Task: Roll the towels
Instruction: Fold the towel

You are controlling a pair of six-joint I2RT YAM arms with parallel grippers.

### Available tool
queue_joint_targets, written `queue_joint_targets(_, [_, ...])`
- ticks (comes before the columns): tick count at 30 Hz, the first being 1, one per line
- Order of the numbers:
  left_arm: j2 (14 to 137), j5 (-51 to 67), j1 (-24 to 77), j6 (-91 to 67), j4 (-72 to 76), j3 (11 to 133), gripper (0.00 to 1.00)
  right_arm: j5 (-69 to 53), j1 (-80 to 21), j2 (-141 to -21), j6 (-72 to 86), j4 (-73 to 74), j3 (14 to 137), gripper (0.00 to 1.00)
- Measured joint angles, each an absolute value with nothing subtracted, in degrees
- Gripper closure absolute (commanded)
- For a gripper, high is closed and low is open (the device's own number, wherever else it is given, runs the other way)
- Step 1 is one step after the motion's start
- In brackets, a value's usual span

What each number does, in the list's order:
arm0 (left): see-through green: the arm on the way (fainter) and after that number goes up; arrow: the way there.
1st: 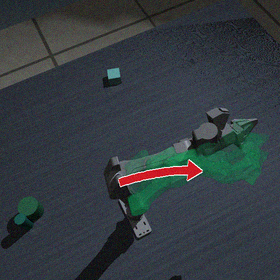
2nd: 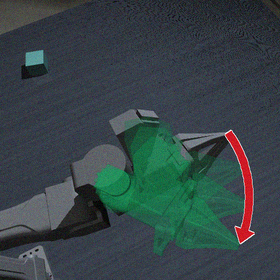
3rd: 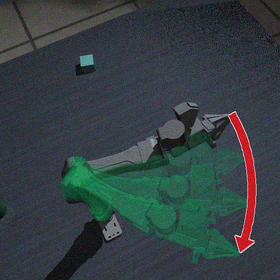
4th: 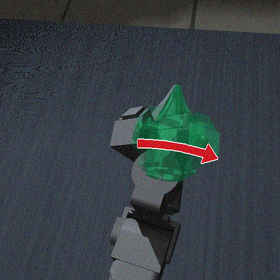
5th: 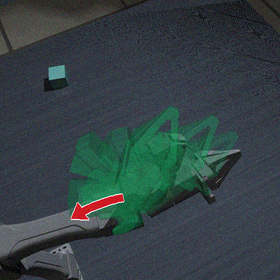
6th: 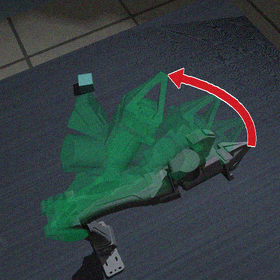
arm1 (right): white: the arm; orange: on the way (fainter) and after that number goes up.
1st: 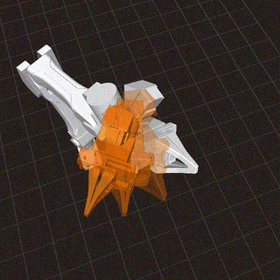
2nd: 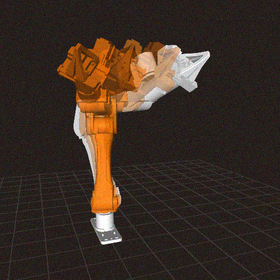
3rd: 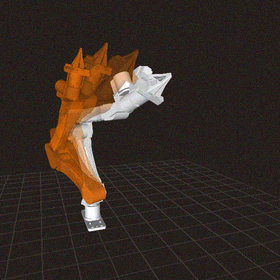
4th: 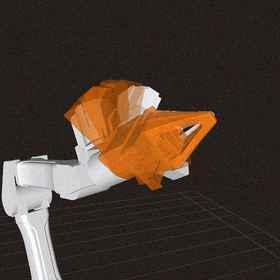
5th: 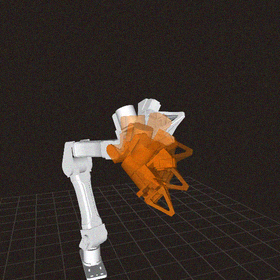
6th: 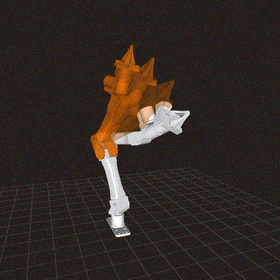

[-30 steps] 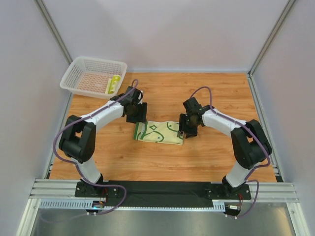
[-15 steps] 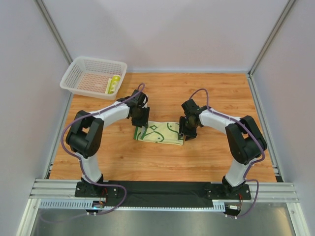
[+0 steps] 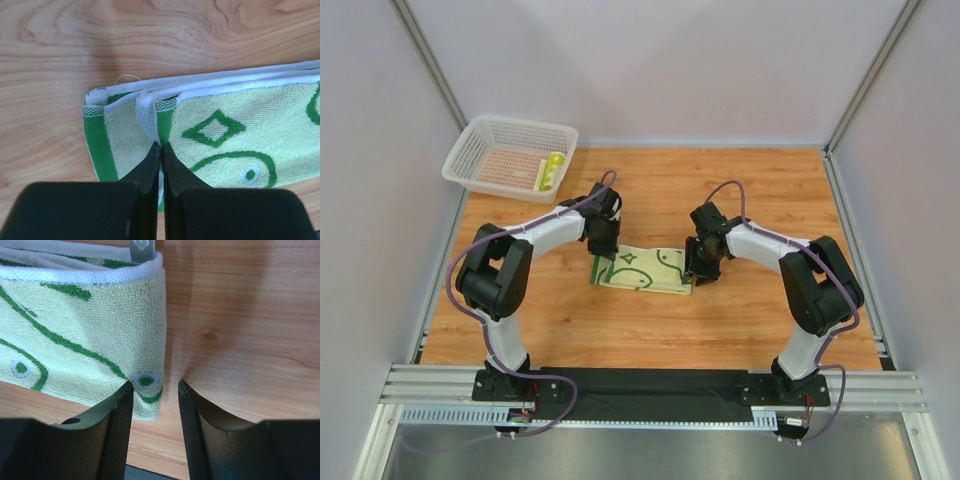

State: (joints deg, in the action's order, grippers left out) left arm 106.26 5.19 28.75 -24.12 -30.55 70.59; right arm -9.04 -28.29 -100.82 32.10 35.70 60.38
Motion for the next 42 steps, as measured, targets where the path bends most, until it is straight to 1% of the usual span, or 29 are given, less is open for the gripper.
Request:
queue_joint_targets(2, [105.71, 3.97, 28.8, -23.88, -31.11, 70.89, 0.96, -9.08, -28.29, -100.68, 32.08, 35.53, 60.25, 0.57])
queue_joint_targets(3, [105.36, 3.51, 28.84, -23.73, -31.16, 70.94, 0.9, -9.1, -28.29, -100.68, 32.05, 35.53, 60.25, 0.57])
queue_joint_targets(4, [104.97, 3.11, 28.86, -23.55, -31.22, 70.96, 0.76, -9.13, -28.29, -100.66, 32.03, 35.53, 60.25, 0.57])
queue_joint_targets(6, [104.38, 2.44, 28.91, -23.2, -31.48, 70.96, 0.66, -9.15, -28.29, -100.51, 31.77, 35.55, 60.27, 0.57])
queue_joint_targets(7, [104.12, 2.11, 28.91, -23.07, -31.53, 70.94, 0.56, -9.19, -28.32, -100.44, 31.55, 35.55, 60.27, 0.57])
queue_joint_targets(10, [103.5, 0.95, 28.88, -22.9, -31.68, 70.91, 0.46, -9.54, -28.32, -99.63, 30.5, 36.4, 60.27, 0.52])
queue_joint_targets(11, [103.15, 0.25, 28.93, -22.92, -31.81, 70.85, 0.45, -9.76, -28.32, -98.94, 30.06, 36.71, 60.27, 0.53])
queue_joint_targets(12, [102.69, -0.45, 29.06, -23.0, -32.05, 70.76, 0.45, -10.04, -28.32, -97.89, 29.67, 36.97, 60.31, 0.55])
queue_joint_targets(13, [102.1, -1.34, 29.32, -23.05, -32.36, 70.74, 0.45, -10.61, -28.32, -96.6, 29.26, 37.15, 60.38, 0.62])
queue_joint_targets(15, [100.51, -2.92, 30.06, -23.05, -32.58, 70.67, 0.47, -12.32, -28.03, -93.95, 28.42, 37.1, 61.12, 0.72])
queue_joint_targets(16, [99.46, -3.53, 30.61, -23.09, -32.64, 70.67, 0.48, -14.15, -27.75, -92.95, 28.27, 36.75, 61.91, 0.8])
queue_joint_targets(17, [98.32, -3.95, 31.24, -23.18, -32.62, 70.67, 0.49, -16.32, -27.27, -92.33, 28.14, 35.97, 62.85, 0.84])
queue_joint_targets(18, [97.32, -3.99, 31.86, -23.27, -32.56, 70.67, 0.51, -18.41, -26.68, -92.18, 28.14, 34.89, 63.92, 0.91])
queue_joint_targets(21, [95.5, -3.51, 33.43, -23.77, -32.03, 70.67, 0.53, -25.69, -24.38, -94.35, 28.73, 30.13, 66.15, 1.0])
queue_joint_targets(26, [95.61, -2.63, 34.83, -25.17, -29.93, 68.95, 0.56, -35.42, -20.34, -104.29, 30.96, 21.17, 66.7, 1.0])
queue_joint_targets(32, [97.73, -2.0, 34.85, -26.24, -27.59, 64.75, 0.58, -41.5, -15.49, -113.16, 33.63, 13.08, 62.43, 1.0])
queue_joint_targets(39, [101.82, -3.03, 34.85, -25.96, -26.15, 63.31, 0.59, -47.37, -14.11, -114.13, 36.01, 4.54, 56.99, 1.0])
queue_joint_targets(42, [102.89, -4.14, 34.85, -24.91, -26.2, 64.84, 0.59, -49.36, -14.11, -113.82, 36.95, 1.78, 54.54, 1.0])
